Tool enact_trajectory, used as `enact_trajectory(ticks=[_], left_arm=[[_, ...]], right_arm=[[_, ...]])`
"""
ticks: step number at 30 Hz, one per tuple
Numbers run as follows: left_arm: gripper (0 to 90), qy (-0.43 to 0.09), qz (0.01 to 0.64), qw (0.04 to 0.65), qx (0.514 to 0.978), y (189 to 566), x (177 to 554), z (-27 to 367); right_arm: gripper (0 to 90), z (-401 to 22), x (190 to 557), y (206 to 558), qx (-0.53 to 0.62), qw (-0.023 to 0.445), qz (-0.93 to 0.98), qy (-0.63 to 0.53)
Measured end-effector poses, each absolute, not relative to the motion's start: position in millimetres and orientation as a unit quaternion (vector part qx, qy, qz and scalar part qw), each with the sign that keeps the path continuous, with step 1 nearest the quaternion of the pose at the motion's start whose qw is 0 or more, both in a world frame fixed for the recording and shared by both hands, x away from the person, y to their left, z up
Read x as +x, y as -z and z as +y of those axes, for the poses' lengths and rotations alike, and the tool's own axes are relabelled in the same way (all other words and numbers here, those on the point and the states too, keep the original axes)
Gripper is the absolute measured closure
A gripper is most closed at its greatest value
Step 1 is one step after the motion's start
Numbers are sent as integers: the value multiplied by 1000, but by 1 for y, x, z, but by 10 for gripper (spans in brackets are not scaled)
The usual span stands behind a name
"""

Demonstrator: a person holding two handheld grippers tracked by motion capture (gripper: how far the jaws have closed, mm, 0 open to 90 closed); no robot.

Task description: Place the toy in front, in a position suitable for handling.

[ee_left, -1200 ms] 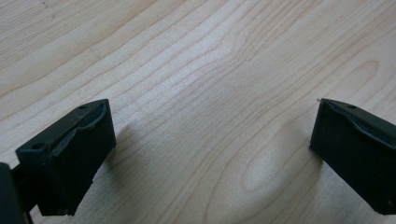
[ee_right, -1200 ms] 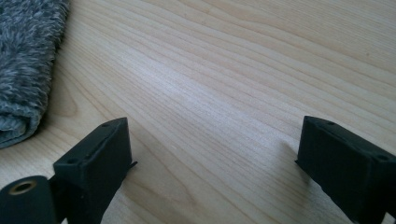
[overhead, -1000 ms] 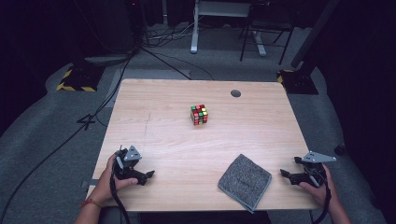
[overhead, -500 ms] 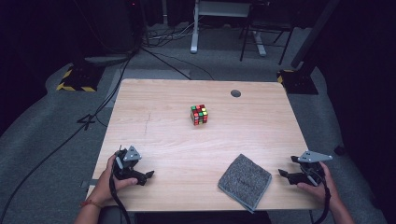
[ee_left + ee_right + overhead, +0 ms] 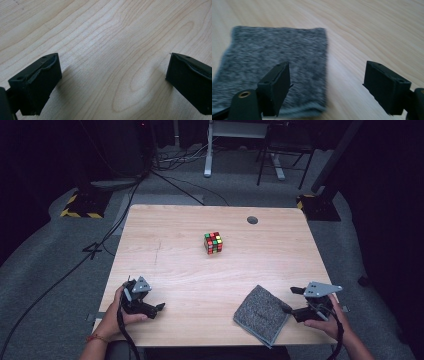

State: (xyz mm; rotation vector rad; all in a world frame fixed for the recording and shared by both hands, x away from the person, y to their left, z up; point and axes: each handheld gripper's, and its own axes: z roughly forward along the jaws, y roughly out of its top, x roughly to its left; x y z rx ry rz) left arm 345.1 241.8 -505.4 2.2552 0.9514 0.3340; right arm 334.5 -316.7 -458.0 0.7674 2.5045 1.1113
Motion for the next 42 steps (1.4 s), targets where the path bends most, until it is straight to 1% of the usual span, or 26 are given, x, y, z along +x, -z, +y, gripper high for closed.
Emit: enact_trajectory(ticks=[2,3,5,7,10,14,17,23,28,37,38,42], left_arm=[[4,-128,364,329,862,505,345,242],[4,-128,364,329,862,505,345,242],[4,-128,364,329,862,505,345,242],[4,-128,364,329,862,505,345,242],[4,-128,364,329,862,505,345,242],[4,-128,364,329,862,505,345,242],[4,-128,364,329,862,505,345,242],[1,-133,371,328,858,505,346,237],[1,-131,372,328,858,505,349,232],[4,-121,347,332,869,505,363,222],[4,-120,341,334,871,505,366,220],[2,-116,335,334,873,505,377,212]], right_arm=[[223,-303,331,459,250,140,877,-386],[232,-292,327,461,235,128,882,-388],[235,-288,325,462,229,127,884,-387],[240,-273,318,467,207,111,893,-384],[241,-266,315,470,198,106,896,-382],[243,-258,313,484,190,91,908,-363],[237,-258,315,491,191,89,912,-352],[229,-268,325,495,201,84,905,-366],[229,-283,341,497,244,106,891,-369],[230,-292,361,497,278,117,881,-364],[229,-295,369,497,287,121,878,-364],[231,-297,376,499,298,124,871,-371]])
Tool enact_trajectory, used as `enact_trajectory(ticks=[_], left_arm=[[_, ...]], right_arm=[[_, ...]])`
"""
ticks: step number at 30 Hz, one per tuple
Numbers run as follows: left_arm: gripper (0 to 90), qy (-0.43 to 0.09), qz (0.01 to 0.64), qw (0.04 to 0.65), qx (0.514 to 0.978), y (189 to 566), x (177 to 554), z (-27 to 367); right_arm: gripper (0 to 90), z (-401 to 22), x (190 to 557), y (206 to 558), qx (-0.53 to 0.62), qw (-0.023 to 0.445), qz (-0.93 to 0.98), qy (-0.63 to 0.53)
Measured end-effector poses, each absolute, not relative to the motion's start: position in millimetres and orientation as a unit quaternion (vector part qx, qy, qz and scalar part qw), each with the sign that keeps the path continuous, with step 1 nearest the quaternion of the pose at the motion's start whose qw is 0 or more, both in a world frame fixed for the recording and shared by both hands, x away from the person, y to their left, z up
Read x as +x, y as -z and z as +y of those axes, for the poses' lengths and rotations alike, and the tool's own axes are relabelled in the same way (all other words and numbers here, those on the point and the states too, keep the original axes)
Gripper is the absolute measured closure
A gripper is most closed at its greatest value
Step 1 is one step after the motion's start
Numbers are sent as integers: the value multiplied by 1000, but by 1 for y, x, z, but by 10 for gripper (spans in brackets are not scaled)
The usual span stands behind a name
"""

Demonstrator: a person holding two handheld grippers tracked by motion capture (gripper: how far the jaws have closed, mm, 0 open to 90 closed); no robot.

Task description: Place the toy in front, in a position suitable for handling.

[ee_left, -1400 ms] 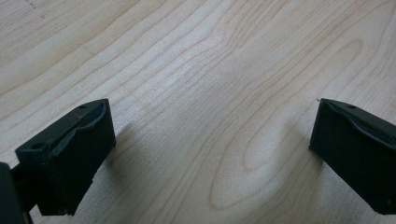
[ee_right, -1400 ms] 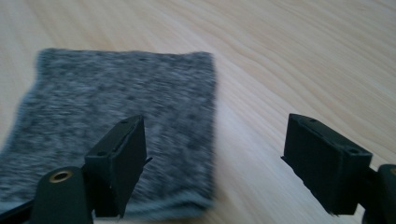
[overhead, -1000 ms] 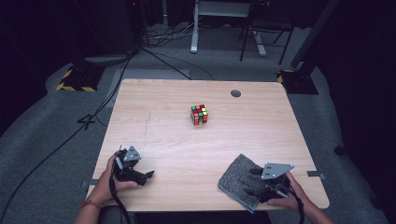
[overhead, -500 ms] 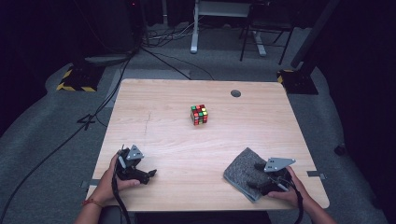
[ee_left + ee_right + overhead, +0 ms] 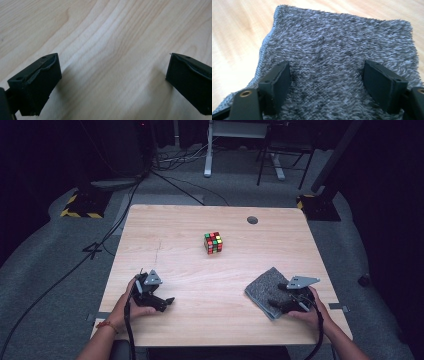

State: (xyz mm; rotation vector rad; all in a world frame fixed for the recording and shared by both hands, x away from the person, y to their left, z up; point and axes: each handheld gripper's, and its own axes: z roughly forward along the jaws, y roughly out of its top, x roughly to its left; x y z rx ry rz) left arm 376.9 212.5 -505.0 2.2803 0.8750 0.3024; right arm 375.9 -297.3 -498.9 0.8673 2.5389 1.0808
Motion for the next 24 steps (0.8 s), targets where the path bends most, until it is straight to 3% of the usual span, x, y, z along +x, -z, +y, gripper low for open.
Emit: enact_trajectory(ticks=[19,24], left_arm=[[10,-112,325,333,878,504,454,169],[88,-111,324,340,876,503,471,161]], right_arm=[[229,-295,412,499,334,141,857,-365],[229,-295,410,500,337,144,855,-367]])
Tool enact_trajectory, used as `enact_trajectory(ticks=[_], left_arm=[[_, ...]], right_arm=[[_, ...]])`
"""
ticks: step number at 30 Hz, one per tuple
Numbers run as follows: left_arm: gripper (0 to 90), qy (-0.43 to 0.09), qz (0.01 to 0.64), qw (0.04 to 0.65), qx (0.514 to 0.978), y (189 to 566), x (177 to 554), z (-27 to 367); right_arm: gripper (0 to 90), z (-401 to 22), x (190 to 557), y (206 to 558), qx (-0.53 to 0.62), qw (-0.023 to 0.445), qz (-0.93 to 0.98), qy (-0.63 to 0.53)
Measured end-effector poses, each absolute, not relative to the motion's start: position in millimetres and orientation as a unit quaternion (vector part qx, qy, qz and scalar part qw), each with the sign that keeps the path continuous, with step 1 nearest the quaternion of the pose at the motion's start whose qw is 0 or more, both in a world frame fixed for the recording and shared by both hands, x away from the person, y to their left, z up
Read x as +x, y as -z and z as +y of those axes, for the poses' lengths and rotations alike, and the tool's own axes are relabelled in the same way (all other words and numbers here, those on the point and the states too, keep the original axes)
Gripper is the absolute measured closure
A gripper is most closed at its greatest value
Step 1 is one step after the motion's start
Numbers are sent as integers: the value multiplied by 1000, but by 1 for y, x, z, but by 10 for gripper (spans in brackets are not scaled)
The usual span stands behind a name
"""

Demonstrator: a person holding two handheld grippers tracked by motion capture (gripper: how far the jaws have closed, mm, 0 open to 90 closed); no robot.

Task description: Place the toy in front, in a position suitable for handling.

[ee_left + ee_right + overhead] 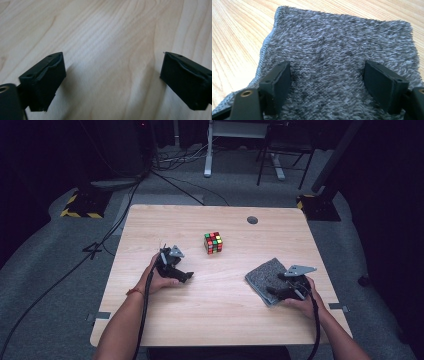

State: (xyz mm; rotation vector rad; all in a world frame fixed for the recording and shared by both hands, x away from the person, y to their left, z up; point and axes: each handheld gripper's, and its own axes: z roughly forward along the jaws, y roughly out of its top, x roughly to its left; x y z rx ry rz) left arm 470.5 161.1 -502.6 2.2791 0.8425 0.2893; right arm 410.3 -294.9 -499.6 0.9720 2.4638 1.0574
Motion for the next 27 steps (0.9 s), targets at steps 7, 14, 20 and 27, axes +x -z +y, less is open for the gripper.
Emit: enact_trajectory(ticks=[7,14,20,27], left_arm=[[154,-117,315,346,876,495,493,140],[155,-127,312,354,872,486,512,125],[155,-132,309,362,870,476,529,111],[155,-131,304,366,870,469,543,90]], right_arm=[[230,-294,408,499,344,148,853,-365],[230,-294,407,499,347,149,851,-365],[230,-295,406,500,347,150,851,-366],[229,-295,406,500,346,150,850,-367]])
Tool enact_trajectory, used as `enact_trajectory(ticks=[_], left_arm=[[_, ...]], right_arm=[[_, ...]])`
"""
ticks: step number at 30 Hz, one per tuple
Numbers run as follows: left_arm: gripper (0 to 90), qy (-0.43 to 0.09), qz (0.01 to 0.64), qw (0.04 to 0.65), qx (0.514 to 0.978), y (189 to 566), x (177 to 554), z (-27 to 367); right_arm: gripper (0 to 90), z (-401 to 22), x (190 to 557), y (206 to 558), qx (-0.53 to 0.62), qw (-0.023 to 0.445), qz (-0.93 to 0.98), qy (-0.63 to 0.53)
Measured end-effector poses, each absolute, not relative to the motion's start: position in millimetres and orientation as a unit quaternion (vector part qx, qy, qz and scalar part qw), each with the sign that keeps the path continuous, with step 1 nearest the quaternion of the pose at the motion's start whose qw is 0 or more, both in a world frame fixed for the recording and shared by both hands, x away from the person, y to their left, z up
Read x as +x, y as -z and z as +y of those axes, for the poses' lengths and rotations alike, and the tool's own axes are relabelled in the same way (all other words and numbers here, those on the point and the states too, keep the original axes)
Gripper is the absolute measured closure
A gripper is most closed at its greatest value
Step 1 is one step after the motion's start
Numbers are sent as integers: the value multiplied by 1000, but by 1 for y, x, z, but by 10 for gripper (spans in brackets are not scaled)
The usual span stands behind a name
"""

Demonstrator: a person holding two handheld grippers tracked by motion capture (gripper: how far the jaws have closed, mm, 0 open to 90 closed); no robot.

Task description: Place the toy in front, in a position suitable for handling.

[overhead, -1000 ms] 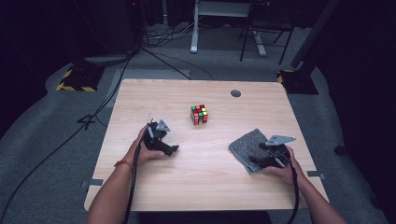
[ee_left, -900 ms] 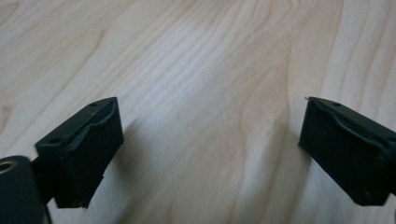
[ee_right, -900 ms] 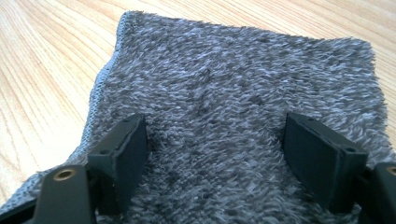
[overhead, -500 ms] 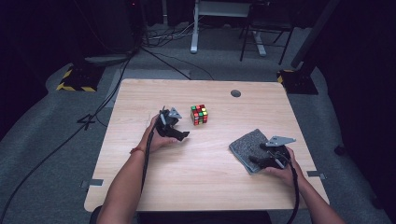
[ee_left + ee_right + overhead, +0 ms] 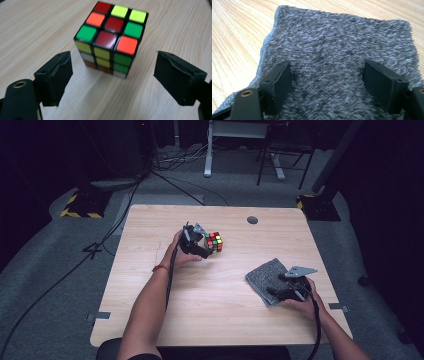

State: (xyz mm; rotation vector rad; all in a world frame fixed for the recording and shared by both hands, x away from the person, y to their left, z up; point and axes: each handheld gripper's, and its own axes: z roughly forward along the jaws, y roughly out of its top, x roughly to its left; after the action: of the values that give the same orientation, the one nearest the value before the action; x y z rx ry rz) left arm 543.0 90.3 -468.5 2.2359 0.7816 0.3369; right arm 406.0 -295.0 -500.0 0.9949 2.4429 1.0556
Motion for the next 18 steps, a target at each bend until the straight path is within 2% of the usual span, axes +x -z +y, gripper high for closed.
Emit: enact_trajectory(ticks=[13,15,17,18], left_arm=[[160,-132,306,351,875,477,565,65],[210,-129,298,353,877,478,564,63],[309,-132,290,352,880,477,562,63],[321,-128,289,356,880,477,561,64]], right_arm=[[229,-296,405,501,343,153,849,-372],[229,-296,405,501,343,153,849,-372],[230,-296,404,501,343,153,848,-373],[230,-296,404,501,343,153,848,-373]])
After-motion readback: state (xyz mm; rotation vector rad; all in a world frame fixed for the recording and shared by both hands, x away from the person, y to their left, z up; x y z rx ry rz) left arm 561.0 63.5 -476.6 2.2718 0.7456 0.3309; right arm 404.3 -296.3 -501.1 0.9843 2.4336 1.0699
